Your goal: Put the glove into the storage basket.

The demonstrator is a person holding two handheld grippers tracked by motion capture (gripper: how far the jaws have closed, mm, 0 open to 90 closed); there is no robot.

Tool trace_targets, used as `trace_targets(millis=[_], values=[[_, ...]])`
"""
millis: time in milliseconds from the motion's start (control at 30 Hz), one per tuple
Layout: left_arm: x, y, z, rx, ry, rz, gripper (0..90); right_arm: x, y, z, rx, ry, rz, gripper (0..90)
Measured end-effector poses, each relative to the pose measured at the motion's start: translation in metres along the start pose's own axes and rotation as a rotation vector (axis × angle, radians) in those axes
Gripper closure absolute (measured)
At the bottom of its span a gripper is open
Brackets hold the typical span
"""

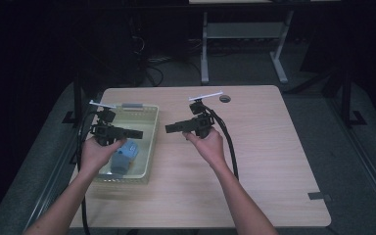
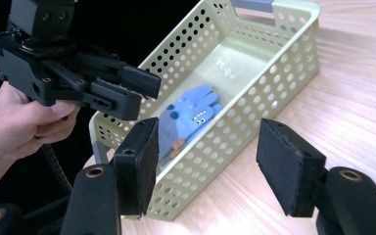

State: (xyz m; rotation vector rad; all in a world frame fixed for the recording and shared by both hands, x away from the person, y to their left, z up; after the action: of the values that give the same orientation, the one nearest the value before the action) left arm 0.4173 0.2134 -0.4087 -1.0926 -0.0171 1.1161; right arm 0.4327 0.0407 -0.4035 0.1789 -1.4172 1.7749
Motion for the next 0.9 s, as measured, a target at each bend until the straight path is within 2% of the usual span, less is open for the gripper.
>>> trace_targets(millis=[667, 900], values=[[-0.024, -0.007, -0.017, -0.026, 0.045, -0.005, 38.1, -0.021, -0.001, 0.036, -0.036, 0.032, -0.033, 39.1], [-0.035, -0.008, -0.029, -0.027, 0.066, -0.005, 37.0, -0.031, 0.0, 0.054, -0.049, 0.054, -0.043, 38.3]])
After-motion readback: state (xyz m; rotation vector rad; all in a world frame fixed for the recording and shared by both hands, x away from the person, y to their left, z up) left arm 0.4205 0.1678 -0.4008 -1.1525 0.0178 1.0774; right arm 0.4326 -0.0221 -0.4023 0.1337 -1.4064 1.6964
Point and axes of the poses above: each handheld gripper's, and its own axes: z roughly backward along the jaws, y roughly out of its underside, x roughly to its left, the point moved 9 cm from there along -z, roughly forward along the jaws, and after that the axes turned 12 degrees about -x, right-handed, at the moved point
